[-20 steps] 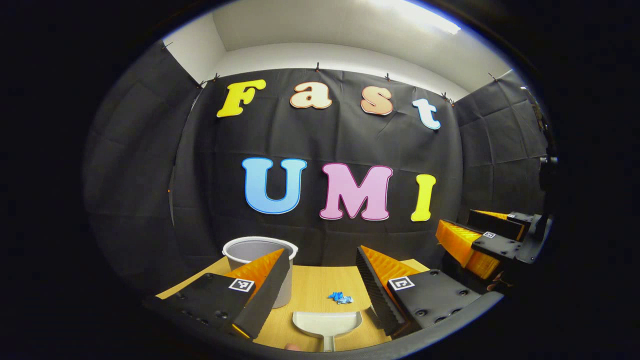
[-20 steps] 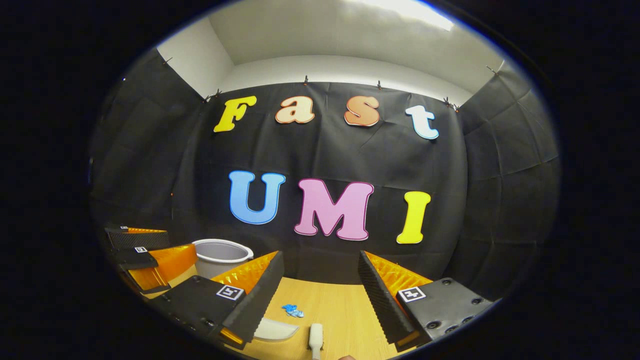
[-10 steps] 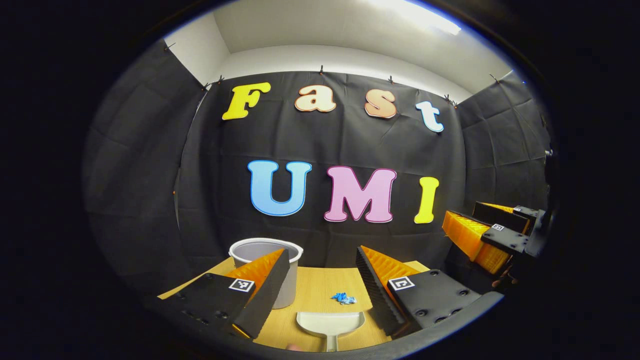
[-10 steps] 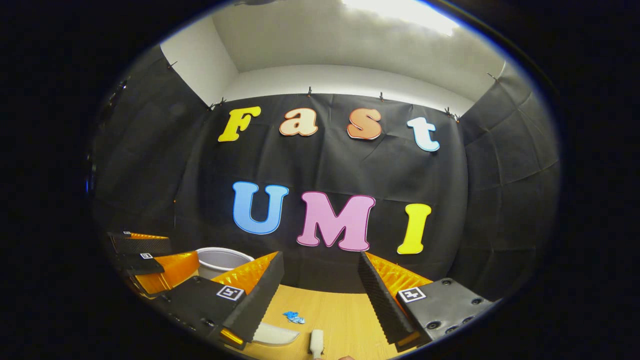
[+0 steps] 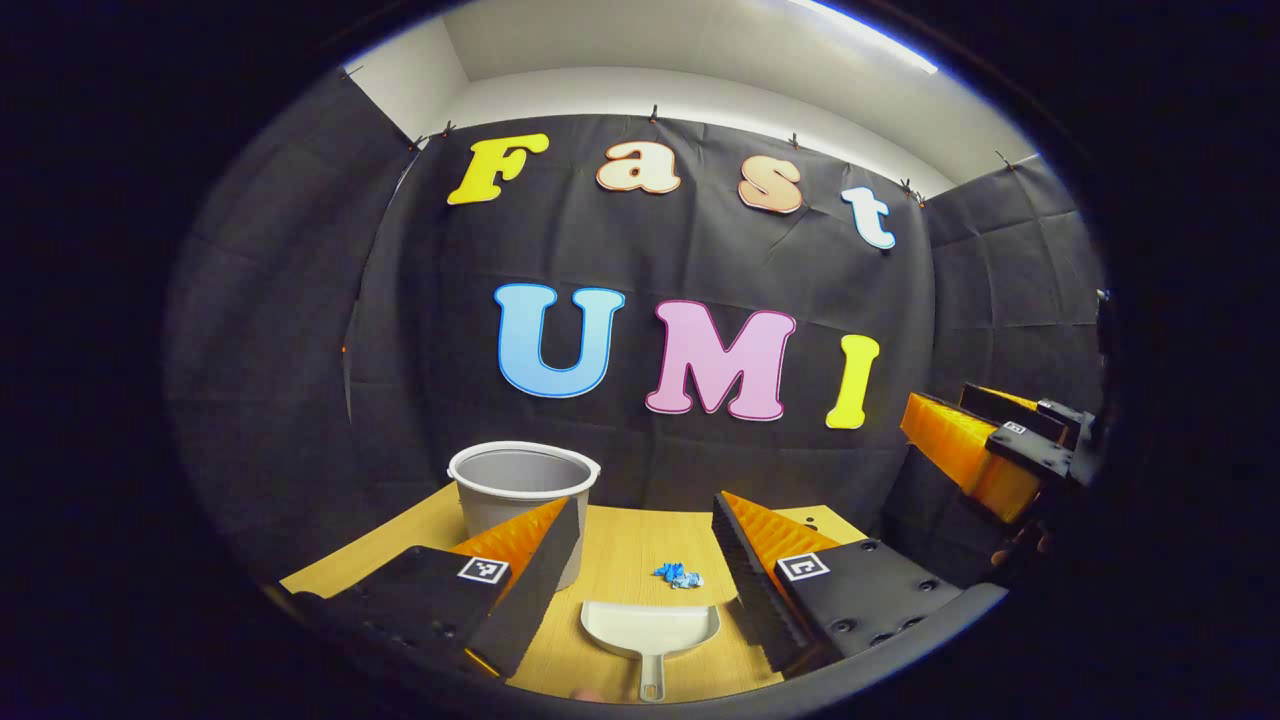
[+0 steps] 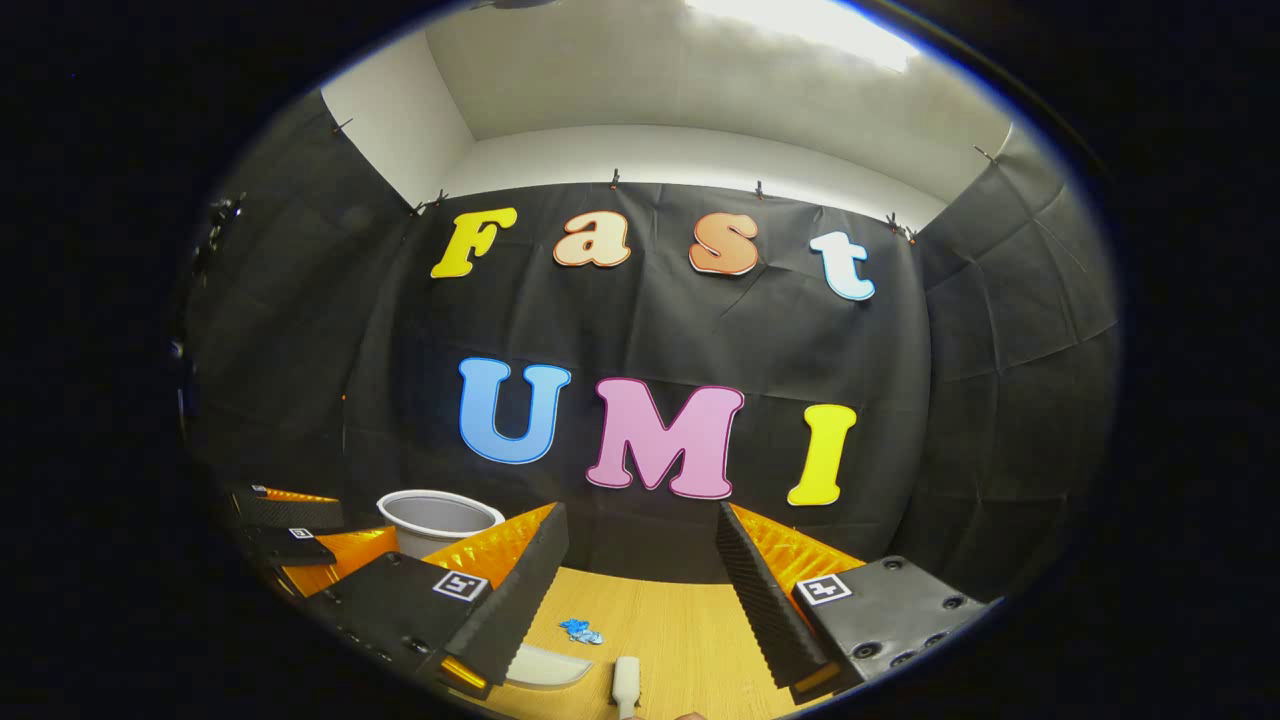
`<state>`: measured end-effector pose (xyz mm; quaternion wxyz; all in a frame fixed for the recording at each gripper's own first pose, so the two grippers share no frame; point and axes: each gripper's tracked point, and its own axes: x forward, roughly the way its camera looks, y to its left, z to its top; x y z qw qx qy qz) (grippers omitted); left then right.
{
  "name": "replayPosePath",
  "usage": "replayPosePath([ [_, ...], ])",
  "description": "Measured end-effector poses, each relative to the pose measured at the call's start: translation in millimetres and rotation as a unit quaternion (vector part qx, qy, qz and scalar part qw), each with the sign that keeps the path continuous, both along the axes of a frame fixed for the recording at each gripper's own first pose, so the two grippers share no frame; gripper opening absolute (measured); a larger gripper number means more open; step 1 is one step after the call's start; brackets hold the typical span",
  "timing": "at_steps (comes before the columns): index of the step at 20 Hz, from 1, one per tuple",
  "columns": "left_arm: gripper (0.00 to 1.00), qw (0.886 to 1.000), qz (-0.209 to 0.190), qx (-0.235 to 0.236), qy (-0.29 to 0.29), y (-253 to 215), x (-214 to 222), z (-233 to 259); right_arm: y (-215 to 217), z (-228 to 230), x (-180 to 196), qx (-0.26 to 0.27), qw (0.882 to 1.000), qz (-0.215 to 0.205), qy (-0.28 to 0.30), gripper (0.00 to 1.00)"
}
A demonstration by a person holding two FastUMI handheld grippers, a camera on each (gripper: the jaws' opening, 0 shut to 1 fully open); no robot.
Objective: Pick up the small broom and dustpan from the desktop, sweep the trash into the dustpan with the broom, and then empty the trash into the garbage bin.
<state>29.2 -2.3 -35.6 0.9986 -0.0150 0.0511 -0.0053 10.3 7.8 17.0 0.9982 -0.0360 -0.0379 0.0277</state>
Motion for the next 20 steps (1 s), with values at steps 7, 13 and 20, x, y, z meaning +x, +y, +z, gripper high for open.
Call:
replayPosePath([
  [7, 0.80, 0.997, -0.038, -0.008, 0.067, -6, 31, -40, -4, 1, 8, -0.010, 1.000, -0.002, -0.003, 0.95],
  [13, 0.77, 0.982, -0.063, 0.004, 0.180, -13, 47, -113, -19, -5, 13, -0.036, 0.999, -0.015, -0.003, 0.95],
  [20, 0.78, 0.921, -0.059, -0.027, 0.384, -30, 24, -230, -36, -27, 14, -0.039, 0.999, -0.028, 0.016, 0.96],
])
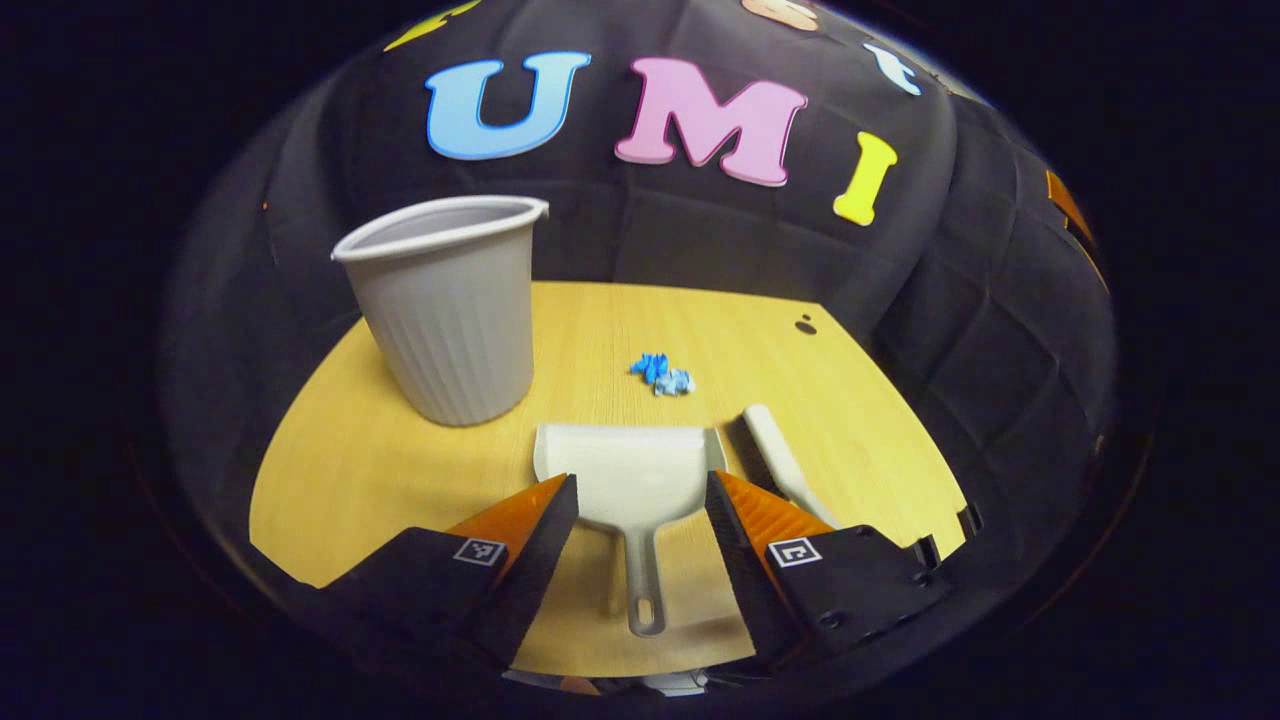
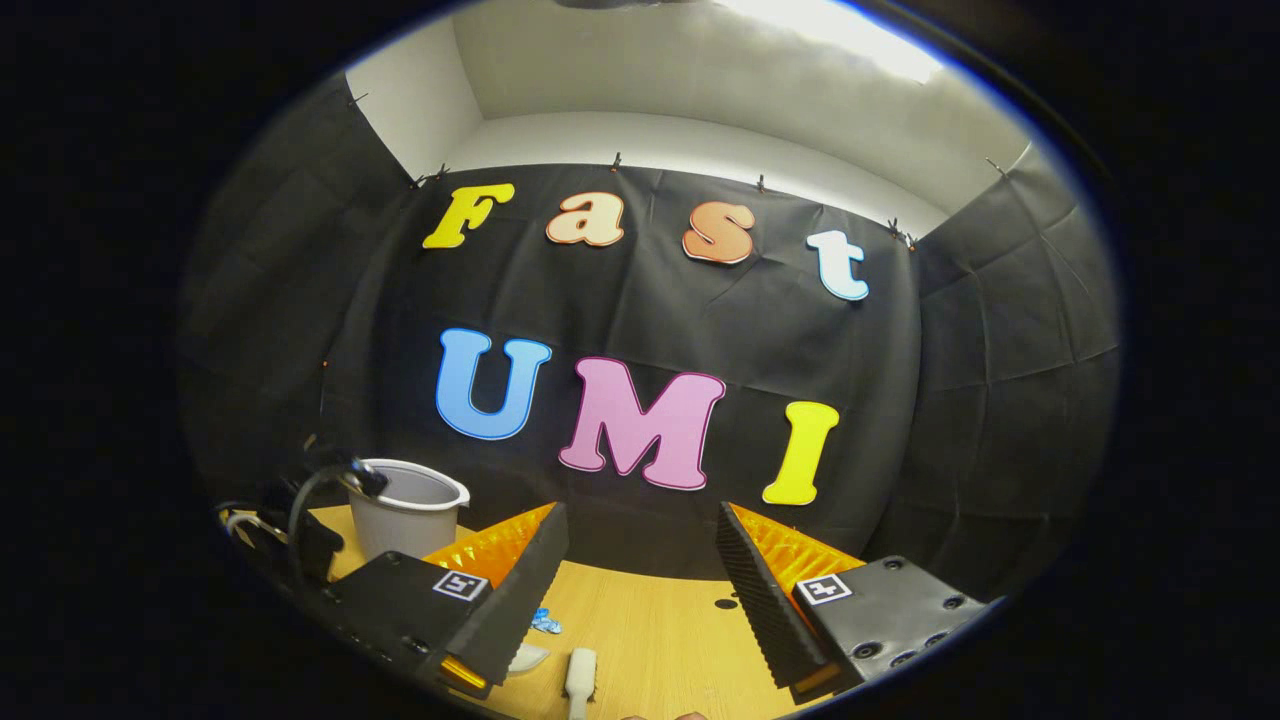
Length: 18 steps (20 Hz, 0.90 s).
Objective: Pick up the small broom and dustpan from the desktop, sweep the trash into the dustpan with the broom, and then empty the trash into the garbage bin.
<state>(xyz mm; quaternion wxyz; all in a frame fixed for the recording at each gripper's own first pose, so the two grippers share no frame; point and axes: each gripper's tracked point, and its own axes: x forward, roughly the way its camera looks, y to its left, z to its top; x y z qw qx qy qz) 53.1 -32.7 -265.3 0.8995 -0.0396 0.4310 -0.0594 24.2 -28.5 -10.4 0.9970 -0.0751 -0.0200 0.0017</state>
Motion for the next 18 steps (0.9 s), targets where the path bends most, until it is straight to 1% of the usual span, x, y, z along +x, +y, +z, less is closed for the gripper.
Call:
replayPosePath([
  [2, 0.78, 0.999, 0.006, 0.000, 0.046, -1, -5, -24, -7, -9, -2, 0.001, 1.000, -0.007, 0.007, 0.96],
  [5, 0.78, 0.994, 0.001, 0.014, 0.106, 2, -7, -58, -19, -20, -7, 0.001, 1.000, -0.017, 0.017, 0.95],
  [7, 0.78, 0.990, -0.001, 0.026, 0.139, 3, -6, -73, -27, -27, -8, 0.006, 0.999, -0.021, 0.023, 0.96],
  [10, 0.79, 0.981, -0.003, 0.040, 0.190, 2, -1, -95, -46, -38, -9, 0.011, 0.999, -0.039, 0.033, 0.95],
  [11, 0.75, 0.977, -0.005, 0.047, 0.210, 2, 0, -102, -50, -43, -9, 0.019, 0.998, -0.043, 0.041, 0.94],
  [12, 0.82, 0.973, -0.010, 0.052, 0.224, 1, 3, -108, -52, -50, -10, 0.028, 0.997, -0.046, 0.053, 0.96],
  [13, 0.79, 0.969, -0.007, 0.059, 0.241, 2, 5, -113, -54, -59, -12, 0.037, 0.996, -0.050, 0.069, 0.96],
  [15, 0.79, 0.962, 0.005, 0.062, 0.265, -1, 10, -119, -51, -72, -16, 0.052, 0.993, -0.050, 0.094, 0.96],
  [17, 0.73, 0.958, 0.011, 0.069, 0.277, -3, 14, -122, -48, -75, -18, 0.059, 0.992, -0.045, 0.102, 0.96],
  [18, 0.74, 0.957, 0.012, 0.076, 0.280, -3, 18, -123, -45, -76, -16, 0.060, 0.992, -0.041, 0.103, 0.96],
])
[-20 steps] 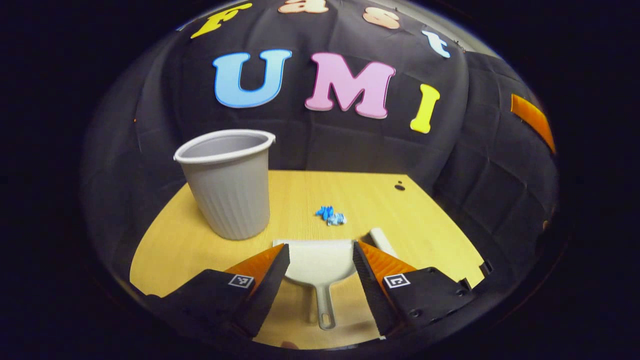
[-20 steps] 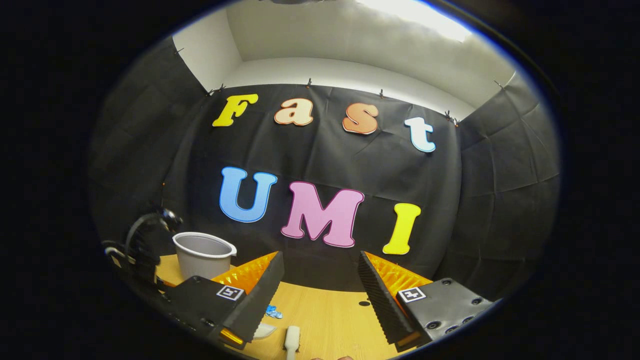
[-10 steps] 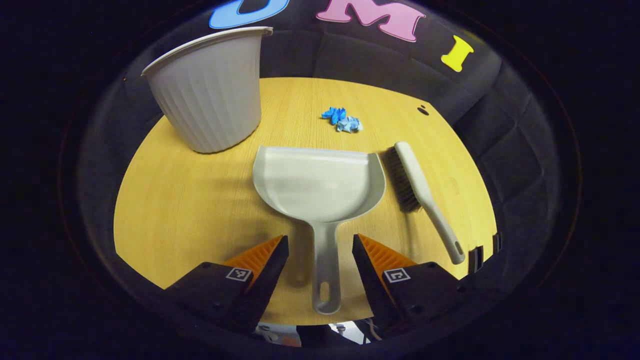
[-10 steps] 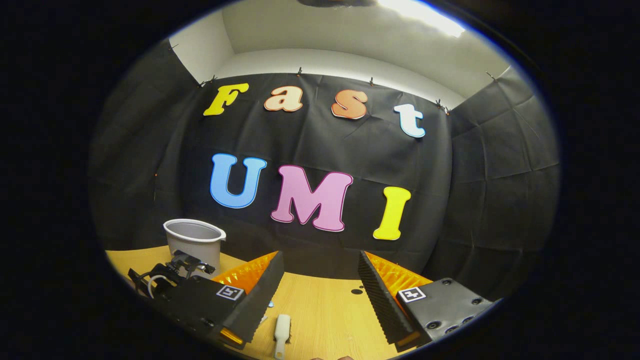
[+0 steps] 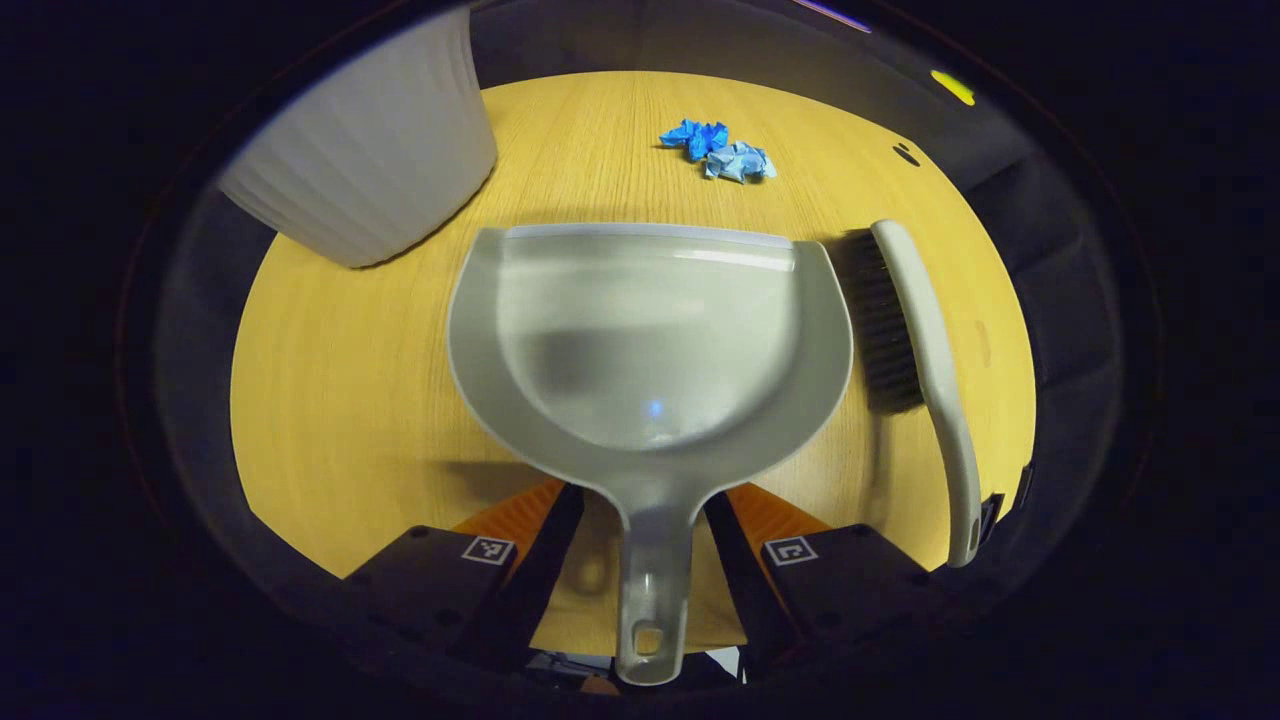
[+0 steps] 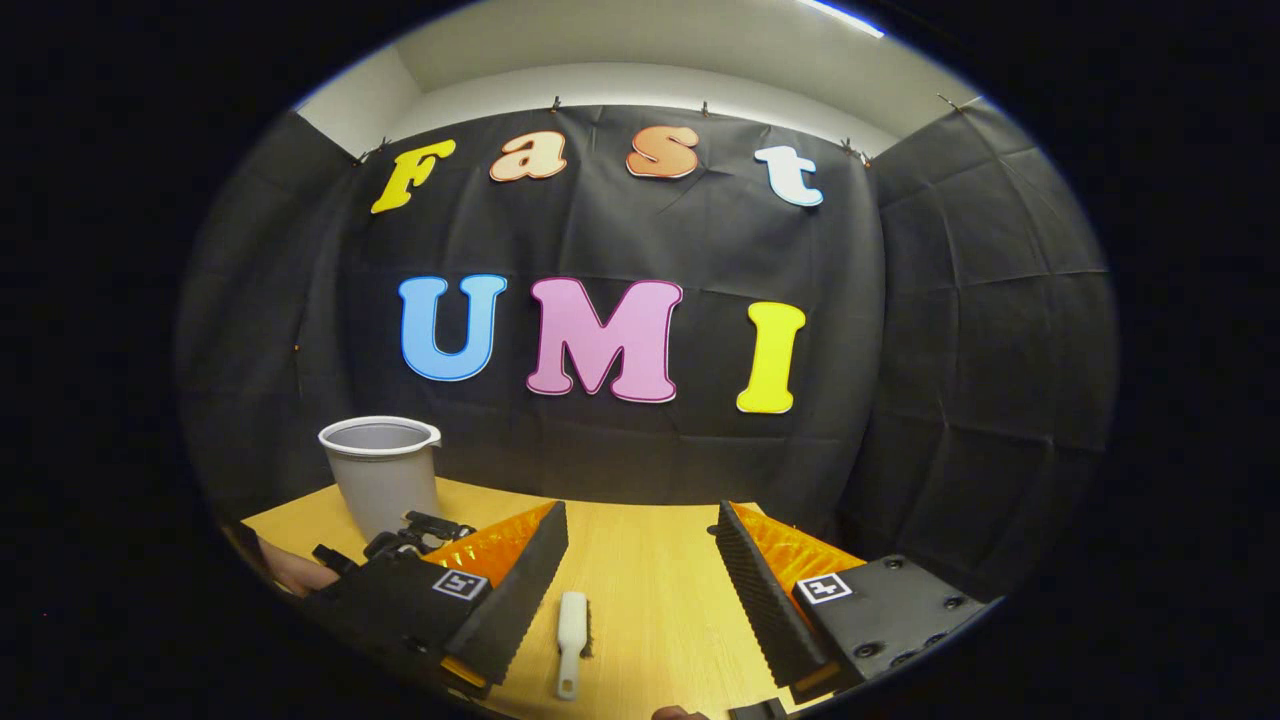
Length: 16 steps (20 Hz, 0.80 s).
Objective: Pick up the small broom and dustpan from the desktop, sweep the trash into the dustpan with the broom, and then empty the trash into the garbage bin.
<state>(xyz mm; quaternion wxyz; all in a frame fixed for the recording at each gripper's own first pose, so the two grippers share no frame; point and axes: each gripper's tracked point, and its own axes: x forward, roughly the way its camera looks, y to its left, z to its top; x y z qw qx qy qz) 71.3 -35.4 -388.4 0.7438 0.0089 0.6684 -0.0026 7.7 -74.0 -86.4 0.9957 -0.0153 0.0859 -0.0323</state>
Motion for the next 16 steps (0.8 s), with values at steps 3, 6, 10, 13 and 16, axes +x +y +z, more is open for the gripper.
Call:
replayPosePath([
  [3, 0.64, 0.999, 0.004, -0.012, 0.032, -4, -4, -6, 3, -18, 5, 0.006, 1.000, 0.008, 0.027, 0.95],
  [6, 0.45, 0.999, 0.003, -0.023, 0.041, -6, -2, -4, 7, -35, 7, 0.025, 0.998, 0.011, 0.056, 0.96],
  [10, 0.31, 0.999, -0.008, -0.033, 0.034, -6, -2, -4, 15, -60, 3, 0.034, 0.993, 0.021, 0.111, 0.96],
  [13, 0.29, 0.998, -0.011, -0.055, 0.017, -4, -1, -4, 34, -82, -1, 0.042, 0.984, 0.036, 0.168, 0.96],
  [16, 0.30, 0.997, -0.016, -0.080, -0.002, -1, -1, -4, 55, -114, 2, 0.040, 0.971, 0.046, 0.230, 0.94],
])
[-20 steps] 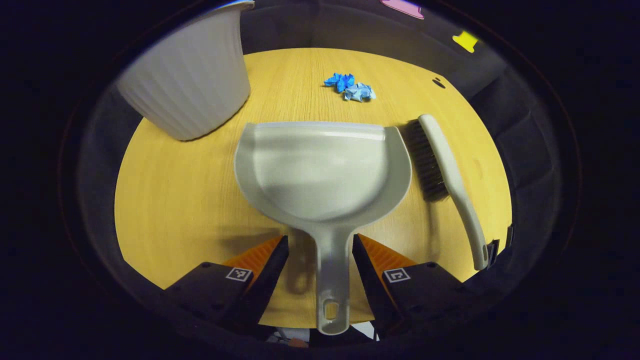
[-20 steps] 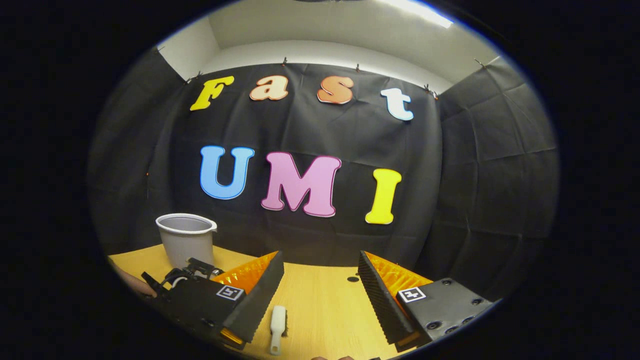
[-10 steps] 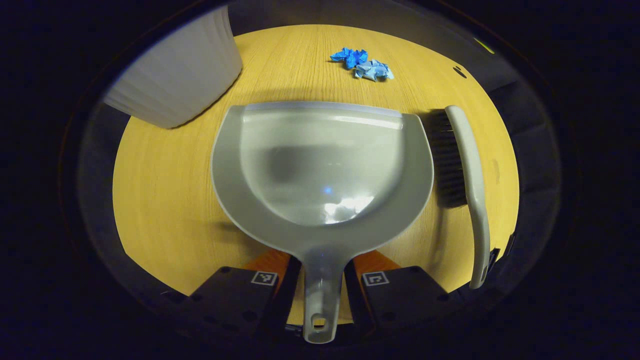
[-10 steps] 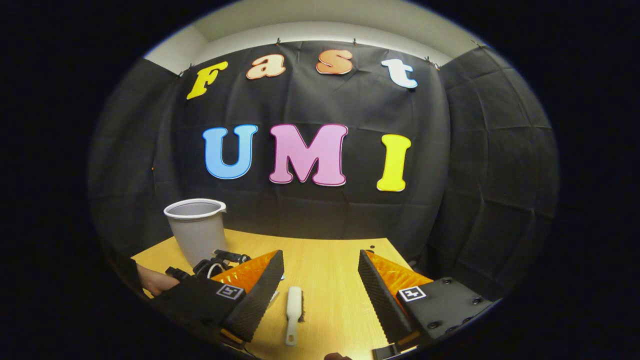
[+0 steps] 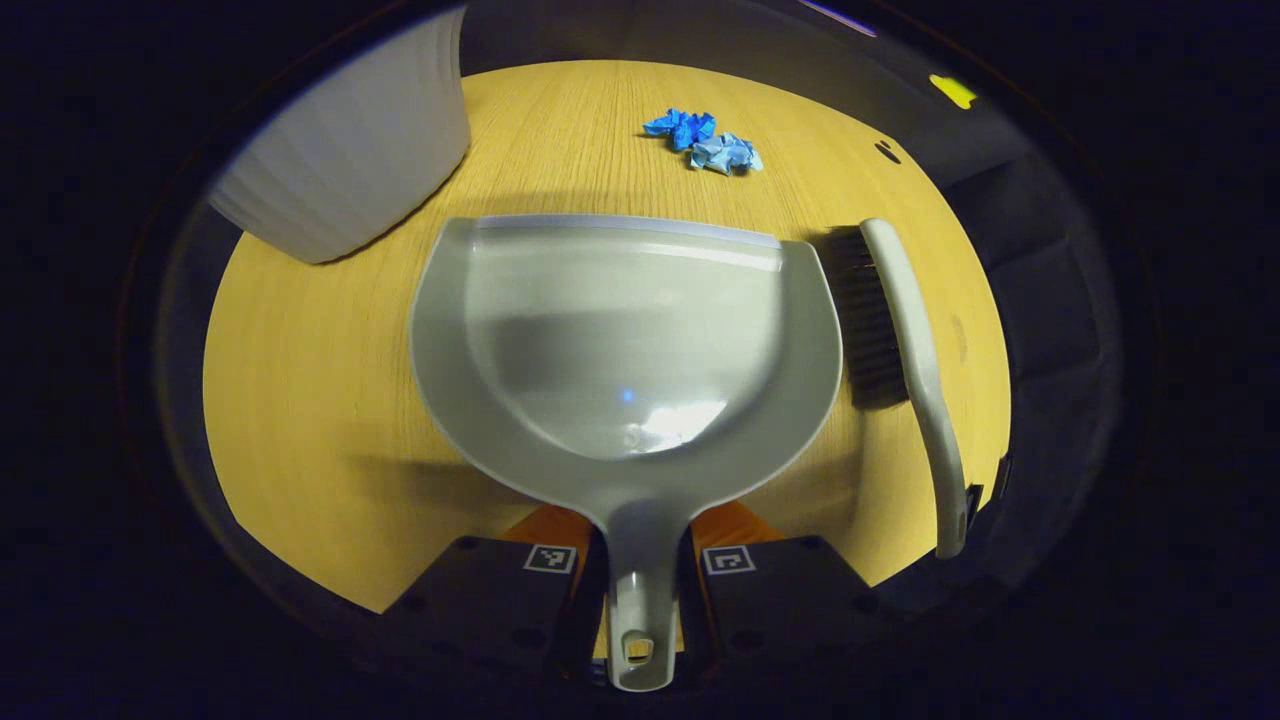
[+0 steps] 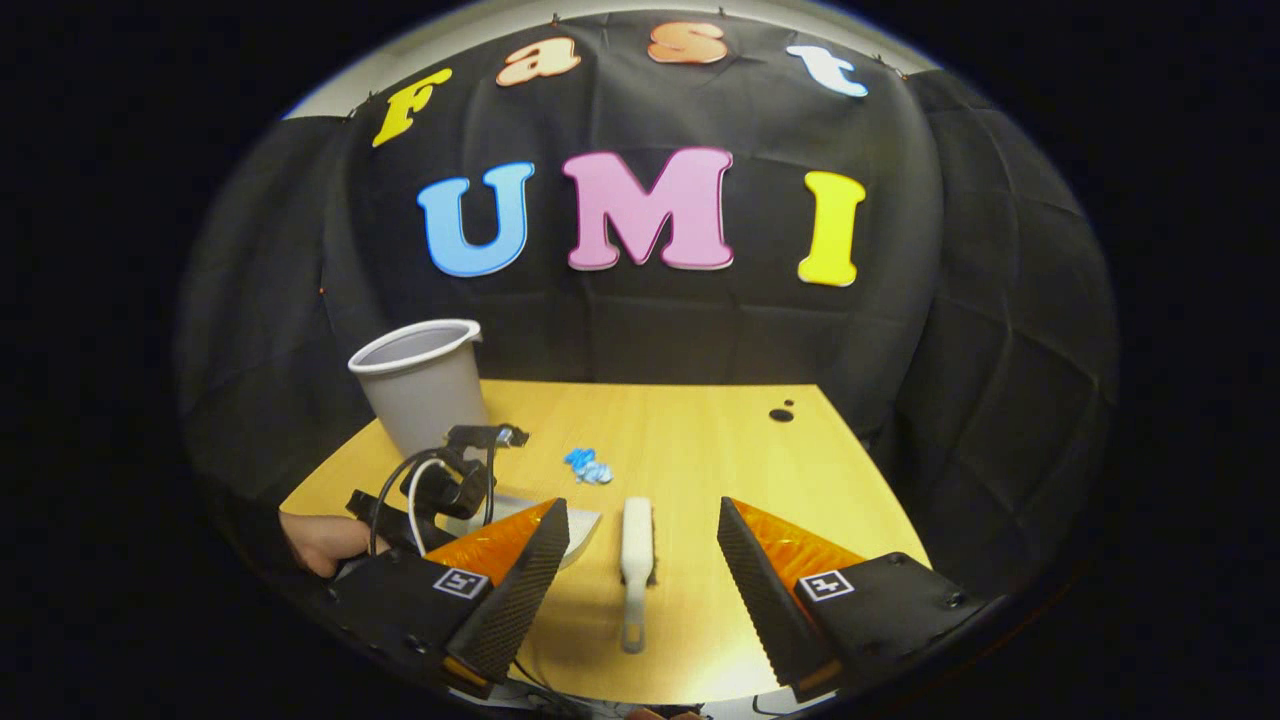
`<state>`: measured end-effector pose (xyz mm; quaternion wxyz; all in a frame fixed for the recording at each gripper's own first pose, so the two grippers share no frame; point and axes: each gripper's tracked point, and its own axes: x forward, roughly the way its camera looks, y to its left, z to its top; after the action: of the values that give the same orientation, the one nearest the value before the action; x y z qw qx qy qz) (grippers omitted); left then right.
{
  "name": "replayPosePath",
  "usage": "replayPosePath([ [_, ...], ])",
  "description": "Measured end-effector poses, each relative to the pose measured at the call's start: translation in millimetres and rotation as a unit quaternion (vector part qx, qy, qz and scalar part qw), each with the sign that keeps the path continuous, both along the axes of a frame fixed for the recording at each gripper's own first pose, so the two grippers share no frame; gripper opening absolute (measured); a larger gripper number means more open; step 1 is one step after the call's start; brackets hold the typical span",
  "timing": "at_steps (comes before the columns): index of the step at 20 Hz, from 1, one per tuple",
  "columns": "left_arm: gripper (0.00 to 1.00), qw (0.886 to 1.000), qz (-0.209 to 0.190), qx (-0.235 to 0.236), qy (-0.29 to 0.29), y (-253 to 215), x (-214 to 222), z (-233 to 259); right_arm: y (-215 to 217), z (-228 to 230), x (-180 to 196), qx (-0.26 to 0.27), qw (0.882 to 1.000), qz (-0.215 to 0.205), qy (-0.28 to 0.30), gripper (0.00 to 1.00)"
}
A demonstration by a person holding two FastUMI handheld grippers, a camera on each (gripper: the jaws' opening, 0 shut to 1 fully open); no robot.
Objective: Pick up the small broom and dustpan from the desktop, sweep the trash into the dustpan with the broom, and then empty the trash into the garbage bin.
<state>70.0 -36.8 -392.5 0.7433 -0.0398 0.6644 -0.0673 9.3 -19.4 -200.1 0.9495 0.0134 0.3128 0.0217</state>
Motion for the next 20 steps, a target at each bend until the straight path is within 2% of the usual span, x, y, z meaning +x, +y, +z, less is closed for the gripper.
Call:
replayPosePath([
  [3, 0.31, 0.999, -0.001, -0.028, -0.018, 2, -1, 0, 17, -38, 7, -0.021, 0.996, 0.023, 0.080, 0.96],
  [7, 0.30, 0.997, 0.025, -0.068, -0.027, 4, 0, 0, 21, -112, 2, -0.014, 0.979, 0.034, 0.202, 0.97],
  [10, 0.30, 0.995, 0.039, -0.088, -0.030, 4, -2, 1, 12, -156, -3, -0.063, 0.962, 0.049, 0.263, 0.97],
  [13, 0.30, 0.995, 0.036, -0.089, -0.033, 4, -2, 0, 15, -199, -28, -0.038, 0.932, 0.048, 0.358, 0.97],
  [16, 0.30, 0.995, 0.037, -0.089, -0.034, 3, -2, 0, 3, -220, -23, -0.038, 0.922, 0.017, 0.384, 0.98],
  [20, 0.29, 0.996, 0.033, -0.082, -0.031, 4, -3, 2, -8, -242, -19, -0.051, 0.910, 0.010, 0.412, 0.98],
])
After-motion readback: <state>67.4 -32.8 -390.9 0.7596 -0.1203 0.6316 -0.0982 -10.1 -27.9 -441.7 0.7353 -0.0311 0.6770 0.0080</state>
